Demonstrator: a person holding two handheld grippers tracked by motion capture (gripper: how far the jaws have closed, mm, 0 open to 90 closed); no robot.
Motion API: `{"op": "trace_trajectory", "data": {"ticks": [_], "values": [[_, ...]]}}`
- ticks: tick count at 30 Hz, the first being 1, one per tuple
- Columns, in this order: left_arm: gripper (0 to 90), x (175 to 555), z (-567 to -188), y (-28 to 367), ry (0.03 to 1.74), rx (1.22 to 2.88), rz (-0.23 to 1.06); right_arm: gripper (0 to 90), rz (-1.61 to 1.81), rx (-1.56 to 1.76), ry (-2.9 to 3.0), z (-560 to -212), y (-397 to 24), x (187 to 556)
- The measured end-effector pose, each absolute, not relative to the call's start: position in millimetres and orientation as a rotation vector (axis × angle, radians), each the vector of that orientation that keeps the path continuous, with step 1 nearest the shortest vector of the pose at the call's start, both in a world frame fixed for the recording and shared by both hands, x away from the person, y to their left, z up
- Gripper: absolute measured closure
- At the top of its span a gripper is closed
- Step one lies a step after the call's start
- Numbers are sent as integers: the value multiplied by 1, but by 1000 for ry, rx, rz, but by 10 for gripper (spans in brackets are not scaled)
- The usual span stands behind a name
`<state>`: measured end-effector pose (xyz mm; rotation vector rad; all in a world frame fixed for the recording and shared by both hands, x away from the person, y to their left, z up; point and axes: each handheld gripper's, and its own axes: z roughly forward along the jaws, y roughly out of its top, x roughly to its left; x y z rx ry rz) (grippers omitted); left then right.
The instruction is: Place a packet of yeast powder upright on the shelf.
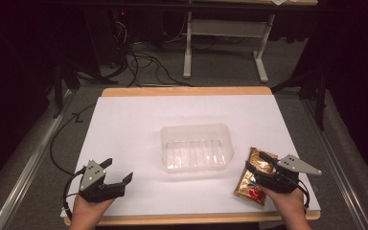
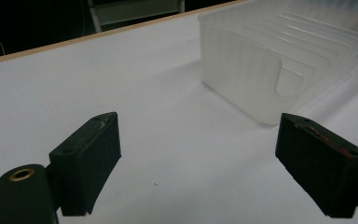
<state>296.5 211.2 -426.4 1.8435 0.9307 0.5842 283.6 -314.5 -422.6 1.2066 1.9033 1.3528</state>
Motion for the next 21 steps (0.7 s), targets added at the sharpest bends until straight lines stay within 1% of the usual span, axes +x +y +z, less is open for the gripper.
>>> {"op": "trace_trajectory", "data": {"ticks": [4,8,10,13,14,15,16,17,18,19,21], "values": [[151,300,-424,212,932,1834,593,377,1347,1227,1886,-423,-320,282],[171,307,-423,207,948,1833,599,442,1315,1249,1891,-425,-326,277],[215,311,-425,205,975,1842,596,483,1290,1249,1878,-425,-331,272],[304,315,-424,204,987,1838,574,537,1270,1297,1863,-428,-340,268],[365,316,-424,203,978,1832,568,590,1254,1330,1859,-430,-347,264],[365,316,-423,202,969,1831,570,590,1254,1330,1859,-430,-347,264],[434,317,-423,201,958,1829,578,636,1227,1355,1863,-434,-354,263],[434,318,-422,200,958,1830,585,636,1227,1355,1863,-434,-354,263],[452,319,-422,200,957,1824,589,657,1213,1375,1865,-436,-357,262],[484,320,-422,199,952,1817,583,710,1194,1405,1875,-439,-361,262],[503,322,-423,197,948,1828,598,786,1152,1433,1887,-444,-367,260]]}}
